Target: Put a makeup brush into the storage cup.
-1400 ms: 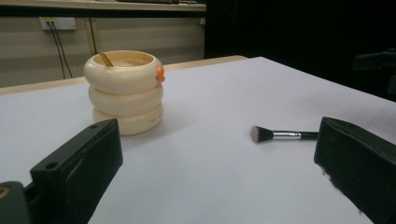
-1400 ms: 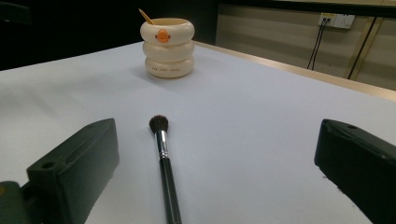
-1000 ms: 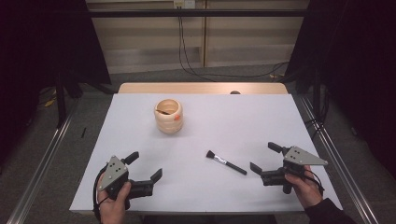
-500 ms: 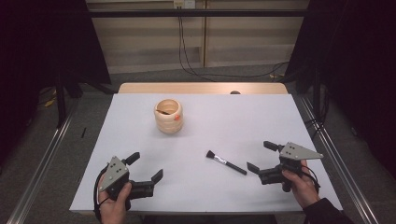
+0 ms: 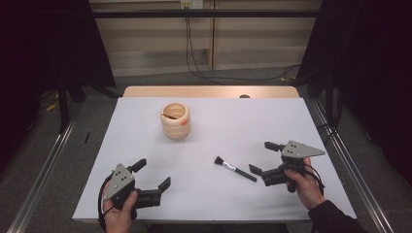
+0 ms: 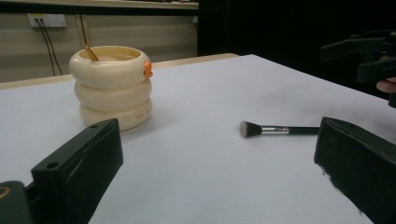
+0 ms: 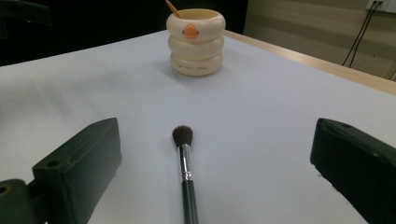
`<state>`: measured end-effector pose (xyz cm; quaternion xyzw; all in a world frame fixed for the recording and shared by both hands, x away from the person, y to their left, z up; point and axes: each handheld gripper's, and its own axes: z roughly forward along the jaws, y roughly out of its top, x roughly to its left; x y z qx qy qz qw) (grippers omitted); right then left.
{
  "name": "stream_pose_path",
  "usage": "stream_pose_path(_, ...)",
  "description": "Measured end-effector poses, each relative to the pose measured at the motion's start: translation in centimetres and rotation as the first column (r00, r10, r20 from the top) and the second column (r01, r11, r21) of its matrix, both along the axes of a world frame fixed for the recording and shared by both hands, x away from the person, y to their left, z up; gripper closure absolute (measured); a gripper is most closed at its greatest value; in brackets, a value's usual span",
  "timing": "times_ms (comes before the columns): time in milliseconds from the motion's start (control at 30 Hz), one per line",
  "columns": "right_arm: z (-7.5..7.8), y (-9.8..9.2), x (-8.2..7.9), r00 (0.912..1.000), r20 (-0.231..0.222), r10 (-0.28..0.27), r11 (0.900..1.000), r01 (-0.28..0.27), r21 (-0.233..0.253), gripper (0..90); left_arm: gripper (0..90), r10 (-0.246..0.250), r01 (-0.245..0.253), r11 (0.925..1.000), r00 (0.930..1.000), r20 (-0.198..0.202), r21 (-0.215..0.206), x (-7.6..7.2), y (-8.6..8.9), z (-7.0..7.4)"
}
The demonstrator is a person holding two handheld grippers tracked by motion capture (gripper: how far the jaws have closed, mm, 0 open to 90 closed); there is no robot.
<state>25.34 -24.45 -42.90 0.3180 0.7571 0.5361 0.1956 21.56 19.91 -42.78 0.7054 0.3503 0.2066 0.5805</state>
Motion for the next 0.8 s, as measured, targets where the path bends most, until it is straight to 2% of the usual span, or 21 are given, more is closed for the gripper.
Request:
stream_pose_path(100, 0.2, 0.5, 0.6, 0.9999, -0.003, 0.011, 1.0, -0.011, 0.003, 0.8, 1.2, -0.006, 0.006, 0.9997, 0.9999, 0.01, 0.025, -0.1, -0.1, 0.0)
stream_pose_path(333, 0.3, 1.5, 1.9, 0.9985, -0.03, 0.045, 0.998, -0.046, -0.035, 1.0, 1.2, -0.003, 0.003, 0.9996, 0.9999, 0.016, 0.03, -0.1, 0.1, 0.0)
stream_pose_path(400, 0.4, 1.8, 2.3, 0.9981, -0.045, 0.044, 0.998, -0.046, -0.048, 1.1, 1.2, -0.003, 0.003, 0.9999, 1.0, 0.007, 0.012, -0.1, 0.0, 0.0)
stream_pose_path(467, 0.5, 2.1, 2.6, 0.9968, -0.056, 0.057, 0.997, -0.06, -0.058, 1.3, 1.2, -0.007, 0.007, 0.9994, 0.9999, 0.014, 0.035, -0.1, -0.1, 0.0)
stream_pose_path(500, 0.5, 2.2, 2.8, 0.9965, -0.06, 0.058, 0.997, -0.061, -0.055, 2.6, 1.2, -0.006, 0.005, 0.9995, 0.9998, 0.017, 0.031, -0.1, -0.1, 0.0)
stream_pose_path(667, -0.2, 2.8, 4.0, 0.9881, -0.143, 0.057, 0.991, -0.074, -0.114, 6.4, 1.2, -0.015, 0.015, 0.9996, 0.9998, 0.012, 0.025, 0.0, 0.0, 0.0)
stream_pose_path(800, -0.5, 3.0, 5.0, 0.9776, -0.204, 0.052, 0.989, -0.078, -0.123, 10.1, 1.2, -0.022, 0.022, 0.9995, 0.9997, 0.014, 0.025, 0.1, 0.0, -0.1)
